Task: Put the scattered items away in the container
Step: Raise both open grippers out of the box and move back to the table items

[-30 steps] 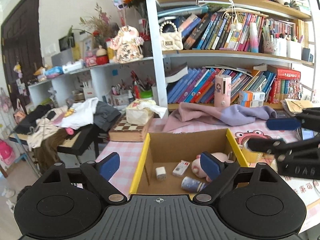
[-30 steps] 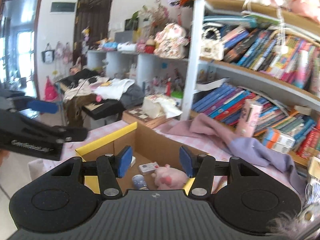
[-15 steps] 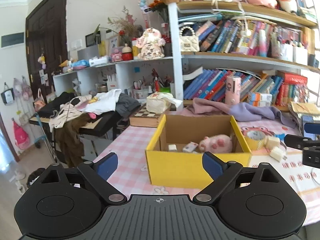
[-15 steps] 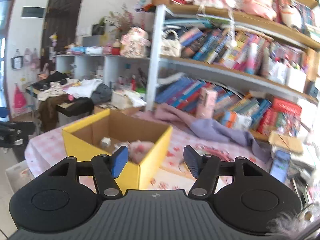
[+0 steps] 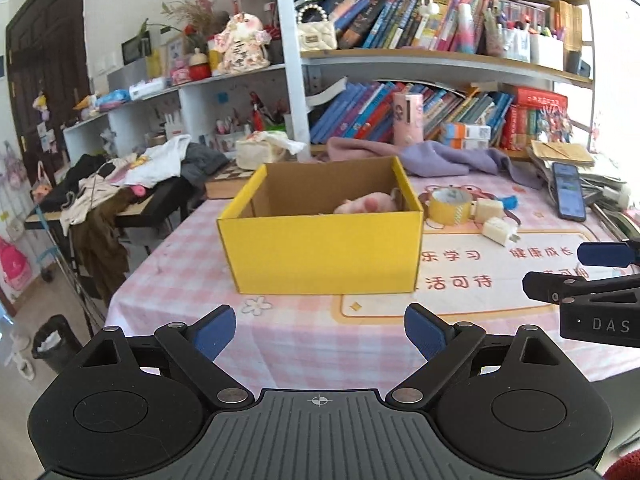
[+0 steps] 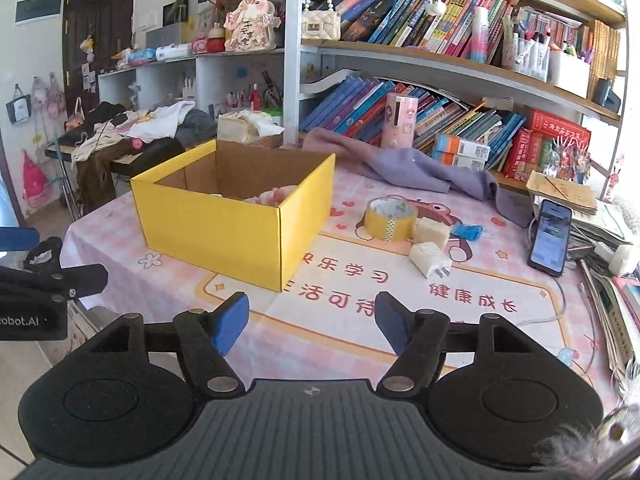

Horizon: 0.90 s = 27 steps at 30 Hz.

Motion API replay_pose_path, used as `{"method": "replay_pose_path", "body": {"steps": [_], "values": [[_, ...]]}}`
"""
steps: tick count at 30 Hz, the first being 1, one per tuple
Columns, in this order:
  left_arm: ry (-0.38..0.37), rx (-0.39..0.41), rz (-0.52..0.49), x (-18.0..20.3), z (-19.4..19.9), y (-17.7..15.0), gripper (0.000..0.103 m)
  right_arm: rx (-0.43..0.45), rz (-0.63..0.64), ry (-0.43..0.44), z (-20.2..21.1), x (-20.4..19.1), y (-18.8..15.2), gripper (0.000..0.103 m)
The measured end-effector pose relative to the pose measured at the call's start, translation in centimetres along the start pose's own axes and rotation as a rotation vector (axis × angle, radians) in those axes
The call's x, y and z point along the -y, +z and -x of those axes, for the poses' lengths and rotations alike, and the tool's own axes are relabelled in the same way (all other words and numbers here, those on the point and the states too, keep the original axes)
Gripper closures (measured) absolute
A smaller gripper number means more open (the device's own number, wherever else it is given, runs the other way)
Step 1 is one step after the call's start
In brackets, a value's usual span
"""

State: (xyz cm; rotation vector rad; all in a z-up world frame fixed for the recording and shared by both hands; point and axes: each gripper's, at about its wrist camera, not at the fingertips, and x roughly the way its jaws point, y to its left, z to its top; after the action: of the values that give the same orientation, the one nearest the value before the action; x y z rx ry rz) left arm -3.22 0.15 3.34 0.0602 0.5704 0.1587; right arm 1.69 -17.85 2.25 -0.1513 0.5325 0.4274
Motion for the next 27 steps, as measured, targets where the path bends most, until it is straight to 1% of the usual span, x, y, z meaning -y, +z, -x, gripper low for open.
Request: {"method": "replay_pose_path", "body": {"steps": [7,10,12,15,19,24,27], "values": [[-0.016,0.000,-0.011,1.1,0.4,-0.2,0.009,0.022,0.028,-0.019,1.2,0.8,-0.7,0.034],[-0.025,0.003,-0.026,1.5,0.3,0.0,0.009,0.042,0.050,-0.043,1.5,1.5,-0.6,0.032],[-0.032,0.002,-0.038,1.8,0.1,0.2,0.009,0.048,0.038,-0.053,1.7,2.1,-0.6,0.031],[-0.043,-0.009,-0.057,2.4,-0.1,0.3,0.009,0.040,0.008,-0.060,1.7,3.0,-0.6,0.029],[-0.065,-0.023,-0.067,3.5,-0.6,0.6,0.009,0.036,-0.008,-0.069,1.7,3.8,-0.7,0.021],[-0.092,-0.034,-0.075,4.5,-1.5,0.9,0.009,0.023,-0.002,-0.077,1.7,4.5,-1.0,0.019],[-0.118,-0.040,-0.085,5.4,-2.0,1.0,0.009,0.021,0.008,-0.109,1.8,5.0,-1.3,0.018]]}}
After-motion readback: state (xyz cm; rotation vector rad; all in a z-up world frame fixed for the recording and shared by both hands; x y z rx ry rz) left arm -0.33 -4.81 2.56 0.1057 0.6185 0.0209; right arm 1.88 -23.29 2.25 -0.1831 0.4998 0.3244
